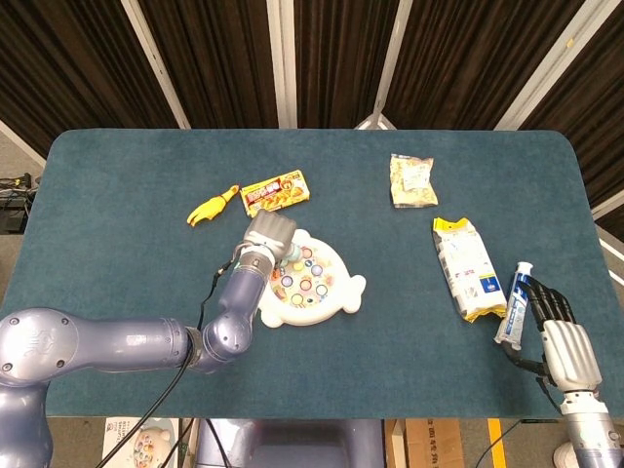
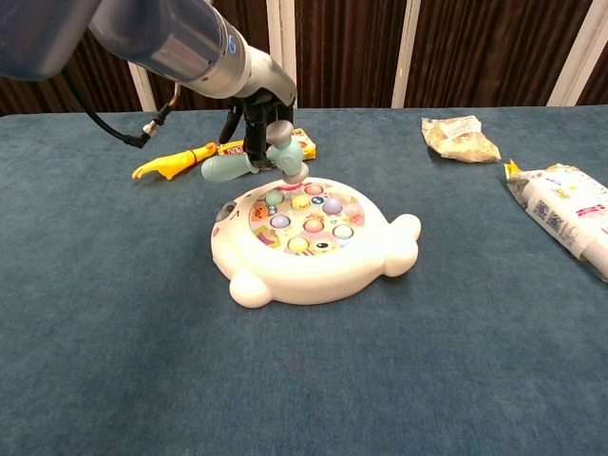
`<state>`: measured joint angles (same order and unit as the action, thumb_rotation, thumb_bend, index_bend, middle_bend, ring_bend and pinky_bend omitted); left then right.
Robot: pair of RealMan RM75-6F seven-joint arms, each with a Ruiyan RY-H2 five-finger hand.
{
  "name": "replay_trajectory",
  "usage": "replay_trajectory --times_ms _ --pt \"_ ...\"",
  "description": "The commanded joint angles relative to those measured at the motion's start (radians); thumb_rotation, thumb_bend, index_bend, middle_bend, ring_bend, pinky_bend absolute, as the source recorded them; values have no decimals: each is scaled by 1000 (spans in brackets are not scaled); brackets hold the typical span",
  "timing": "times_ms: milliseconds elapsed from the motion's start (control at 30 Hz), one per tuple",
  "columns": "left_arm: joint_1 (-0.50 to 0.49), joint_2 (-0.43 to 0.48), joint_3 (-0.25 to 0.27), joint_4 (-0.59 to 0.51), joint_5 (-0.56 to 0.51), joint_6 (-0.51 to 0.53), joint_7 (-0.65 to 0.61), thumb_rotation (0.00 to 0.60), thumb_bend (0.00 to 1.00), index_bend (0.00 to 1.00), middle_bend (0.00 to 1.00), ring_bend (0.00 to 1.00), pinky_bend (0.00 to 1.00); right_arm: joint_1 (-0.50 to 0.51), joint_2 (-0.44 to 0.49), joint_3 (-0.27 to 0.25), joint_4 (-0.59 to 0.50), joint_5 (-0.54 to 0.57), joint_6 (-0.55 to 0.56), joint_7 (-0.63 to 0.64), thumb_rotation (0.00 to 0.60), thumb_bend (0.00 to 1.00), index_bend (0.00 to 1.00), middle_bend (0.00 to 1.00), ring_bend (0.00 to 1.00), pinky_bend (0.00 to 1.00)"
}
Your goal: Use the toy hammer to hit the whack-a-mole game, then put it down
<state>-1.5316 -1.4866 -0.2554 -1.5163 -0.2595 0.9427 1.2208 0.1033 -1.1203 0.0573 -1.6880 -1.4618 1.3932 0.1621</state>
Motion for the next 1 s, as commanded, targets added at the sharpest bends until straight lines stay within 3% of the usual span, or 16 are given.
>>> replay_trajectory --times_ms 33,267,533,867,1000 --pt "17 27 -3 -27 6 8 -19 600 831 613 508 372 517 0 0 -1 1 -2 1 -1 600 289 0 0 0 0" --pt "100 126 23 -141 59 8 -93 600 827 608 505 373 517 -1 -1 -1 4 -4 3 -6 600 289 0 0 0 0" --pt "280 234 102 -290 305 1 -273 600 823 605 504 372 517 -2 -6 -1 10 -6 9 -23 600 289 0 0 0 0" --pt "482 293 233 -315 603 -32 -457 600 823 602 504 373 517 -4 -11 -5 12 -18 19 -46 600 288 0 0 0 0" --pt "535 301 259 -291 688 -55 -522 600 826 594 504 372 517 -5 -13 -5 12 -18 19 -50 600 289 0 0 0 0"
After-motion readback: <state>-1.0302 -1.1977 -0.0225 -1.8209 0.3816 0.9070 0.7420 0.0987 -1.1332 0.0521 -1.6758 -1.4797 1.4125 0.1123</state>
